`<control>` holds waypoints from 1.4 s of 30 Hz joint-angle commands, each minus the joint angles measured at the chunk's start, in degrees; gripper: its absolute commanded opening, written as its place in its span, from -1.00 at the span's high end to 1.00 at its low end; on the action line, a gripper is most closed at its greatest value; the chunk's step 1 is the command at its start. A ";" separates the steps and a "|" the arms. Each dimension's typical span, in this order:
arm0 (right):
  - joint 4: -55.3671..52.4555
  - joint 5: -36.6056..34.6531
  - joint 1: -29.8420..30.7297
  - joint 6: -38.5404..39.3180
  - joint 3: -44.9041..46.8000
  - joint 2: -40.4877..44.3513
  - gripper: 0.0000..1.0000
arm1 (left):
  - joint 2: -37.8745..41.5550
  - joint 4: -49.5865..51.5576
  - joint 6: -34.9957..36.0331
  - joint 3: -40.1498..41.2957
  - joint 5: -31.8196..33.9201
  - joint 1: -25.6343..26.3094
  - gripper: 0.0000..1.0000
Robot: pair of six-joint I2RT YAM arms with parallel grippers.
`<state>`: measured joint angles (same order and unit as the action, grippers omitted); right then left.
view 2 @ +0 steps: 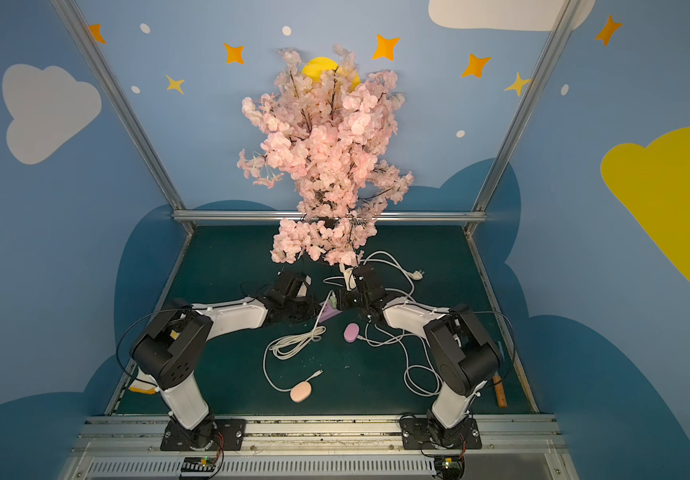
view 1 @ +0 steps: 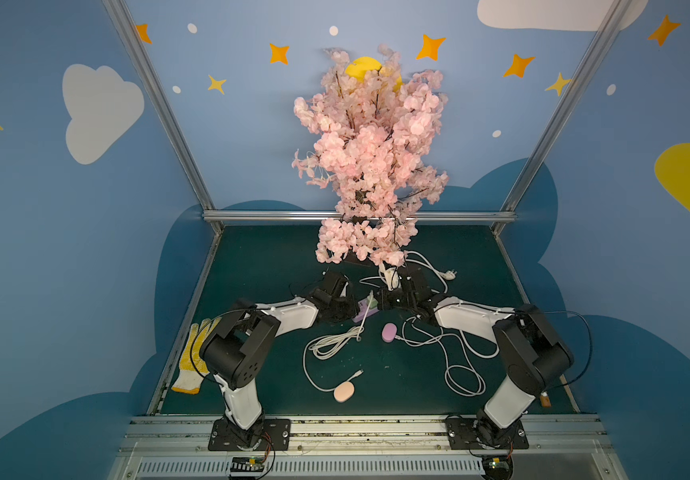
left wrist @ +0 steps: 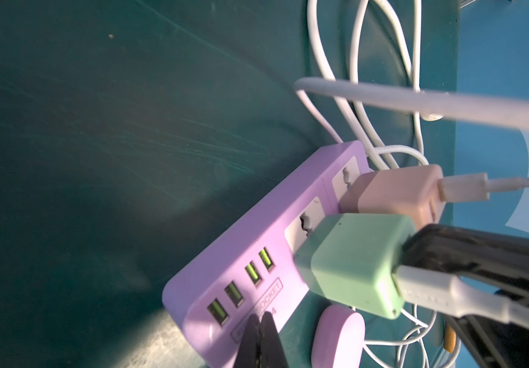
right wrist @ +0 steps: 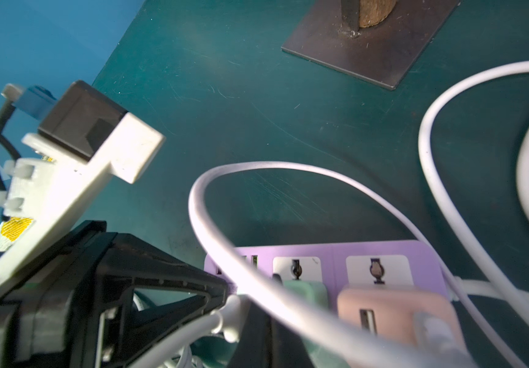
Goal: Charge the bluetooth headset
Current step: Adjust the plug at the socket.
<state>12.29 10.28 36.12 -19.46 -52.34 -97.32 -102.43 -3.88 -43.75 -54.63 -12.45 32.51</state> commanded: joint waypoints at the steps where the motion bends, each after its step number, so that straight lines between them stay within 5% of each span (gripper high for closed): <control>1: -6.06 -2.34 1.10 -0.05 4.00 1.08 1.00 | -1.37 0.80 0.43 0.75 0.11 -0.30 0.87; 24: -4.02 -3.53 1.70 -1.62 8.13 0.47 1.00 | -1.37 0.45 0.24 0.58 -0.39 -0.70 0.87; 42: -18.63 -6.27 3.66 0.61 8.85 24.47 1.00 | 1.17 3.68 2.19 -2.21 0.51 -2.41 0.79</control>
<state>-0.03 5.08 39.20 -20.36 -44.64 -77.08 -102.74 -2.90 -43.09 -55.53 -12.64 30.96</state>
